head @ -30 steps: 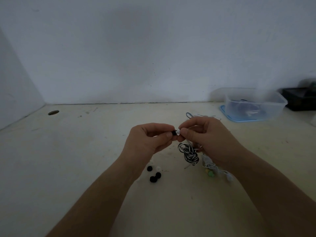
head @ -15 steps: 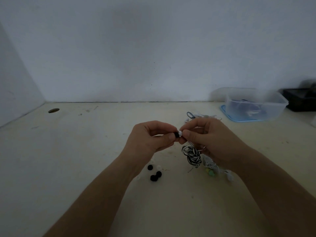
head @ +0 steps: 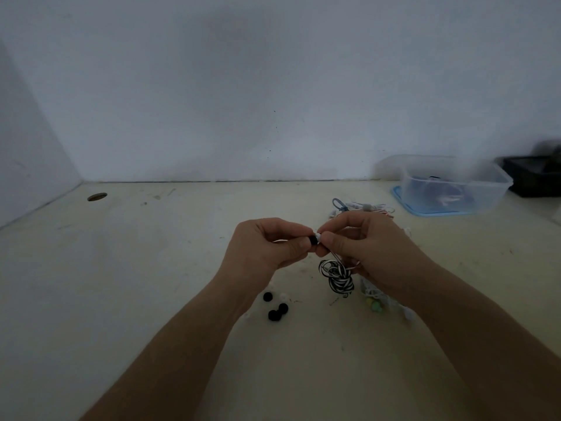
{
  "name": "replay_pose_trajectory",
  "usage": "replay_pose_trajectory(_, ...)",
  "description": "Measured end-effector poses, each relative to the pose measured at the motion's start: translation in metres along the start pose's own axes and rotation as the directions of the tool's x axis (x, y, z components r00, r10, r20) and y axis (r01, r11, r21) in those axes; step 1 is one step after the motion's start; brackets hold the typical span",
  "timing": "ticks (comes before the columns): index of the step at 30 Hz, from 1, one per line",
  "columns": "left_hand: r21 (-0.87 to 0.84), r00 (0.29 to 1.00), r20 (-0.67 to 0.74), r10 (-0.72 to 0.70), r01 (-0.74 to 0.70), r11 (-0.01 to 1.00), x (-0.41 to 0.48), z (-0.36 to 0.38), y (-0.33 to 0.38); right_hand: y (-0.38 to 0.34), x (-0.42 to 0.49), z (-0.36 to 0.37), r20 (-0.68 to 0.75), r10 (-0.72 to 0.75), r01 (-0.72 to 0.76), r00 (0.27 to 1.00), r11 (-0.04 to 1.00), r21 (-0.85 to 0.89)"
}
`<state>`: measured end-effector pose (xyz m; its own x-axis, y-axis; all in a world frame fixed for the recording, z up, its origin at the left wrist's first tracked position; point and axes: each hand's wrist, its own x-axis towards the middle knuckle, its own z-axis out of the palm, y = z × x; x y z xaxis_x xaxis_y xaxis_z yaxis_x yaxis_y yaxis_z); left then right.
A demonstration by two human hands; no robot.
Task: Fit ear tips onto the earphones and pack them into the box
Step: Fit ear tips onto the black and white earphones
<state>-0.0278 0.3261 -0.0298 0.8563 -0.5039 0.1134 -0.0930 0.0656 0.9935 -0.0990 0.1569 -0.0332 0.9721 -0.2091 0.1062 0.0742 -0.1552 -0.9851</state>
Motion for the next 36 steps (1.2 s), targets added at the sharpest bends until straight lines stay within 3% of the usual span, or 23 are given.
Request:
replay_pose_trajectory(11, 0.035, 1.0, -0.017, 0.02, -0.02, 0.999, -0.001, 0.001, -0.001, 0.0, -0.001, 0.005, -0.075, -0.047, 0.04, 0.996, 0.995, -0.096)
replay_pose_trajectory(25, 0.024, 0.999, -0.036, 0.03, -0.03, 0.999, 0.0, 0.0, -0.004, 0.004, 0.0, 0.012, -0.121, -0.093, 0.082, 0.988, 0.992, -0.093)
replay_pose_trajectory(36, 0.009, 0.999, 0.035, 0.031, -0.032, 0.999, 0.0, -0.002, -0.002, 0.002, 0.002, 0.007, -0.057, 0.058, -0.046, 0.997, 0.981, 0.188)
